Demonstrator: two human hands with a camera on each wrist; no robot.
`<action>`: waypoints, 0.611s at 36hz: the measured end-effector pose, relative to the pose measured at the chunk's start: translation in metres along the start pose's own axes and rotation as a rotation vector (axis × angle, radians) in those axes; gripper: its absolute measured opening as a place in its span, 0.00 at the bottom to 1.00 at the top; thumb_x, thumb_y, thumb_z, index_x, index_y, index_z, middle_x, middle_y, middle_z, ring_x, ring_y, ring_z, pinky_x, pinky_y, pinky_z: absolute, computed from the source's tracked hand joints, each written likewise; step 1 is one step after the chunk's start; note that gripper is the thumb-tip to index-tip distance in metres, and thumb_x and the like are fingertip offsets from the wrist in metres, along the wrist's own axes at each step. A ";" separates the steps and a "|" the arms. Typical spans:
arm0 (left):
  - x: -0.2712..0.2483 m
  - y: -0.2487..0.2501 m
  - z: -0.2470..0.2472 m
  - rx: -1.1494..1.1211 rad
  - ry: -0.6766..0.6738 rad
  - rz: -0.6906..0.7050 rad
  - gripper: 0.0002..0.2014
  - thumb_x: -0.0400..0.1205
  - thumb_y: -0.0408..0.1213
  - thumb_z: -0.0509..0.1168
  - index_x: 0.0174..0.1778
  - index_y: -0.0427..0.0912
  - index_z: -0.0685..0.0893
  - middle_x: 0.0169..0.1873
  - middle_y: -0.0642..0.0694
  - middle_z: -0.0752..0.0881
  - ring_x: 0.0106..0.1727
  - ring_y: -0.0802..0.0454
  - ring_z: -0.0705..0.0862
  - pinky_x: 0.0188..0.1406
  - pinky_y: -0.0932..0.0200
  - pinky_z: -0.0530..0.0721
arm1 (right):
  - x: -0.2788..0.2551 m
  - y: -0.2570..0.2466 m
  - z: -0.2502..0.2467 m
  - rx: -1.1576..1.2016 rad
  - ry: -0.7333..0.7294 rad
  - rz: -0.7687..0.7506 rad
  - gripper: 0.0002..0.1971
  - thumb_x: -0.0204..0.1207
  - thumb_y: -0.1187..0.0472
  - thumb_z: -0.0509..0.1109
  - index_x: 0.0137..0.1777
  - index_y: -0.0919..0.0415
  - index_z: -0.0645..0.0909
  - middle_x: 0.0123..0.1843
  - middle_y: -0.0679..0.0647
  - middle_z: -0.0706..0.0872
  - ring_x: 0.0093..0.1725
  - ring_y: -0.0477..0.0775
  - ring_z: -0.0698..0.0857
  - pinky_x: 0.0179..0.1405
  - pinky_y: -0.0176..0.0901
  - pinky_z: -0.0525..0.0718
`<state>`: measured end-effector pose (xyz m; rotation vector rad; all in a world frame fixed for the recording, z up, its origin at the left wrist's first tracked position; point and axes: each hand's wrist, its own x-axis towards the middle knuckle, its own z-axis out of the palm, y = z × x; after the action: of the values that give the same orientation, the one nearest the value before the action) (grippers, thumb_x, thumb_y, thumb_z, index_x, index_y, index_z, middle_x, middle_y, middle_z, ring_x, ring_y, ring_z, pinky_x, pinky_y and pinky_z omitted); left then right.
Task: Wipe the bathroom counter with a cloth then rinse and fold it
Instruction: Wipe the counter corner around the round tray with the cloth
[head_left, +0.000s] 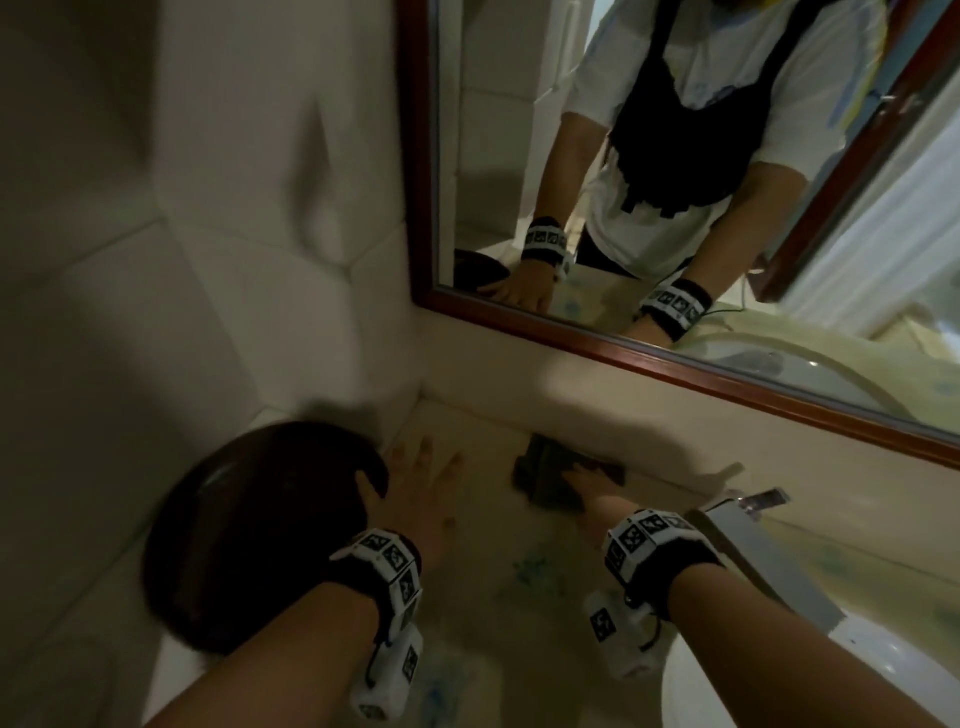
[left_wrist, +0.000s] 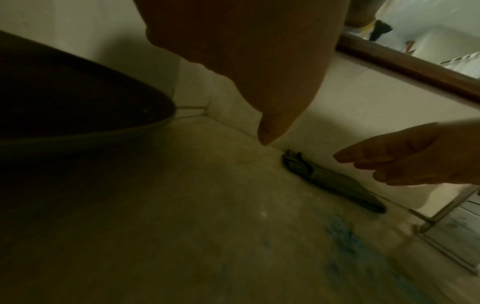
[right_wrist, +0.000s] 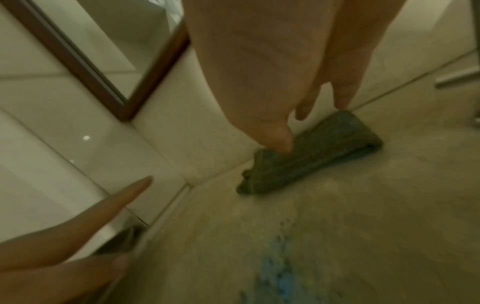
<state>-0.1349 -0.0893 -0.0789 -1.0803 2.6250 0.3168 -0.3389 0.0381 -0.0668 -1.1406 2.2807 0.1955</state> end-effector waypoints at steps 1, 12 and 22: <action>-0.003 -0.002 0.003 -0.017 -0.012 -0.025 0.39 0.84 0.53 0.55 0.78 0.66 0.31 0.81 0.50 0.28 0.82 0.40 0.32 0.72 0.19 0.39 | 0.004 -0.001 0.002 -0.022 -0.009 0.014 0.34 0.81 0.67 0.59 0.84 0.53 0.49 0.86 0.54 0.46 0.85 0.60 0.48 0.83 0.52 0.51; -0.002 -0.001 0.022 0.124 -0.107 0.004 0.30 0.86 0.45 0.44 0.83 0.54 0.38 0.83 0.55 0.37 0.83 0.48 0.34 0.72 0.22 0.32 | 0.016 0.006 0.020 -0.078 -0.022 0.078 0.33 0.83 0.66 0.57 0.84 0.49 0.48 0.85 0.57 0.52 0.81 0.63 0.61 0.79 0.54 0.65; 0.008 -0.001 0.021 0.142 -0.074 0.007 0.28 0.87 0.46 0.42 0.84 0.51 0.40 0.83 0.55 0.38 0.84 0.48 0.36 0.72 0.21 0.36 | 0.022 0.013 0.027 -0.080 -0.004 -0.001 0.34 0.83 0.61 0.60 0.84 0.47 0.46 0.86 0.52 0.46 0.83 0.61 0.55 0.82 0.52 0.58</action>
<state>-0.1358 -0.0886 -0.1017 -0.9939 2.5435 0.1651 -0.3474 0.0418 -0.1030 -1.1807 2.2861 0.2903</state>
